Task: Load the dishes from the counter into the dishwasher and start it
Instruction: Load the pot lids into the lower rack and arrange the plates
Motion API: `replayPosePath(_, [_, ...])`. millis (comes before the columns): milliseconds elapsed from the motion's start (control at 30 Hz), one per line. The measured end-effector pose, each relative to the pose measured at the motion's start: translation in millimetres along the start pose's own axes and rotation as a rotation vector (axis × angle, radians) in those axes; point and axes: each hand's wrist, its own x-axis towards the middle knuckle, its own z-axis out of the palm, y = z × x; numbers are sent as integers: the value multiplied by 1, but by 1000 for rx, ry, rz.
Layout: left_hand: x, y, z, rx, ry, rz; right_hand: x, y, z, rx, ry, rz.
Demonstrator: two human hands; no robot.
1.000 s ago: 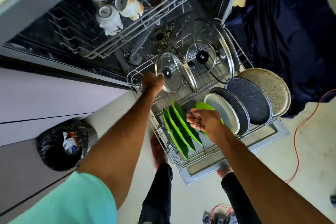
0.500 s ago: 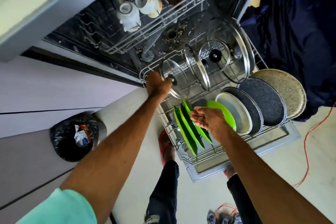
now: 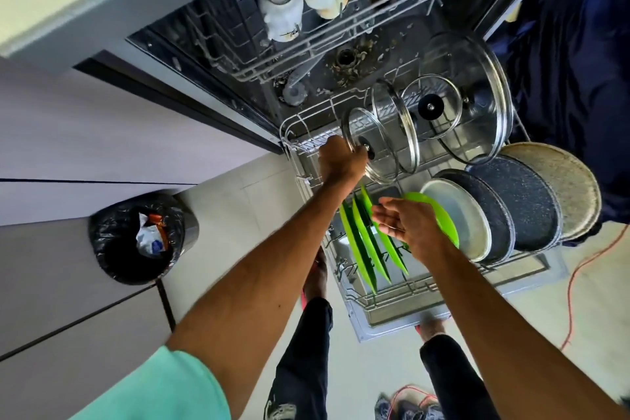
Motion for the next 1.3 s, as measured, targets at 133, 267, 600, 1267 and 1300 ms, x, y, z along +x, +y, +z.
replayPosePath(133, [-11, 2, 4, 34, 30, 23, 0, 3, -6, 11, -3, 17])
replayPosePath(267, [-11, -7, 5, -4, 73, 15, 1, 5, -10, 15, -7, 31])
replayPosePath(600, [-9, 0, 16, 42, 79, 77, 7, 4, -13, 39, -20, 53])
replayPosePath(1267, [20, 14, 22, 141, 77, 184, 15, 1, -13, 55, -12, 59])
replayPosePath(1300, [19, 13, 21, 154, 86, 184, 16, 1, -13, 55, -13, 62])
